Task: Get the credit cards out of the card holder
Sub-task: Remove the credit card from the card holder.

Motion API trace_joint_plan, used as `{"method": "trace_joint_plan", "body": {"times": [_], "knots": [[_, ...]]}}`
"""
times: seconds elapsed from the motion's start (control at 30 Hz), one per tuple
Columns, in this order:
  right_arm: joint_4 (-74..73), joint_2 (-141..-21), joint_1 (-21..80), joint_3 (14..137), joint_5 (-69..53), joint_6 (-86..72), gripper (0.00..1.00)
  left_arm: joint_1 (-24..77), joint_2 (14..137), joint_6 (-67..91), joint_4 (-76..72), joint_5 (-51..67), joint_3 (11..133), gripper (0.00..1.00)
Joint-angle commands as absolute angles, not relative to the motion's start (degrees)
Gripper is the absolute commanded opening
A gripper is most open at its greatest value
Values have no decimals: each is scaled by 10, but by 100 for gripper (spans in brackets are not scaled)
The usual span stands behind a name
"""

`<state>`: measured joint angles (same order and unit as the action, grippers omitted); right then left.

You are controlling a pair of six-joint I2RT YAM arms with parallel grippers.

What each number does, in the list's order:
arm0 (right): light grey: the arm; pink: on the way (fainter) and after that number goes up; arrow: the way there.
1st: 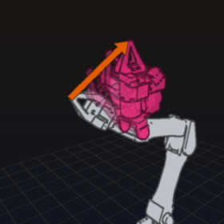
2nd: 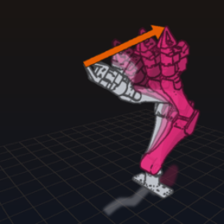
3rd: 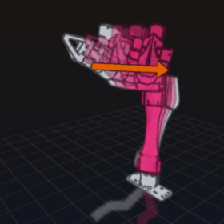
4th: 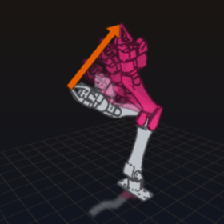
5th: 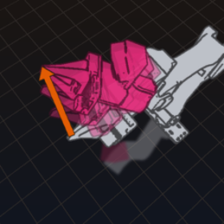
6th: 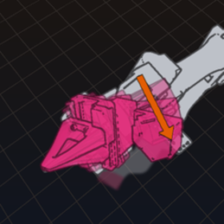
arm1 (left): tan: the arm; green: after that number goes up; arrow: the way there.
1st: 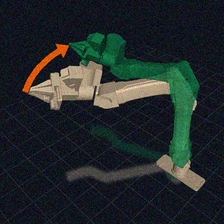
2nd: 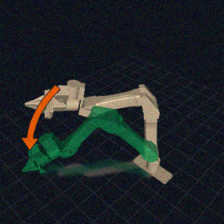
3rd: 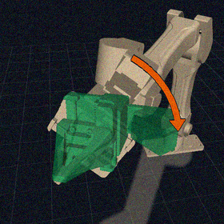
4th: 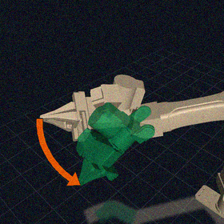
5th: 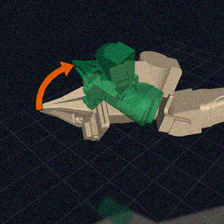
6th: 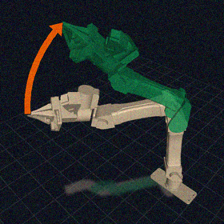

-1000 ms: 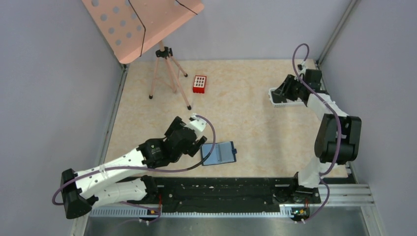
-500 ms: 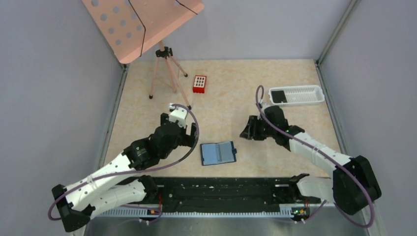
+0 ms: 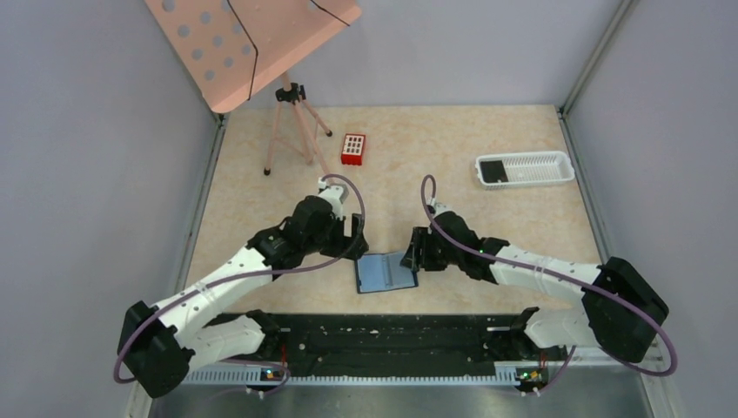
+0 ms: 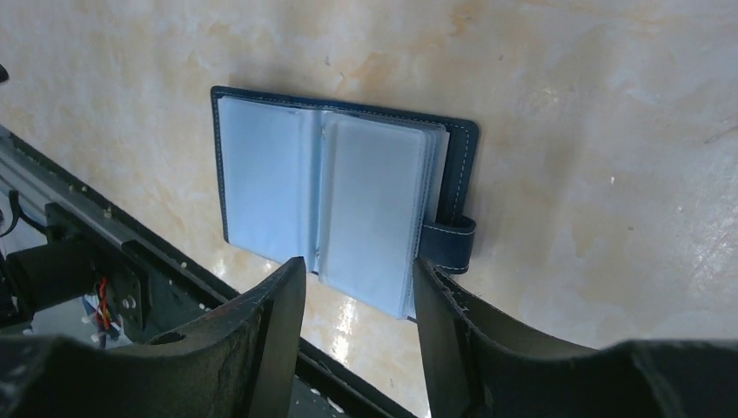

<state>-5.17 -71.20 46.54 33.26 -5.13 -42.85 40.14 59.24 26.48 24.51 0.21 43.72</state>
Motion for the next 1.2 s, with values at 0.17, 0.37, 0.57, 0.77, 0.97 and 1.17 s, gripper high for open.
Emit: {"method": "trace_joint_plan", "body": {"times": [0.17,0.37,0.57,0.77,0.97,1.17], "knots": [[18,-758,483,324,-20,-475,49,363,721,294,230,135,467,93],[23,-774,491,326,-13,-482,49,337,774,306,229,173,482,98],[28,-780,497,323,-14,-485,49,331,791,346,252,176,481,99],[39,-789,502,326,-17,-484,49,331,750,393,148,200,398,97],[48,-796,509,326,-18,-485,49,332,708,394,149,170,380,95],[77,-797,514,317,-27,-501,49,336,687,415,78,201,312,91]]}}
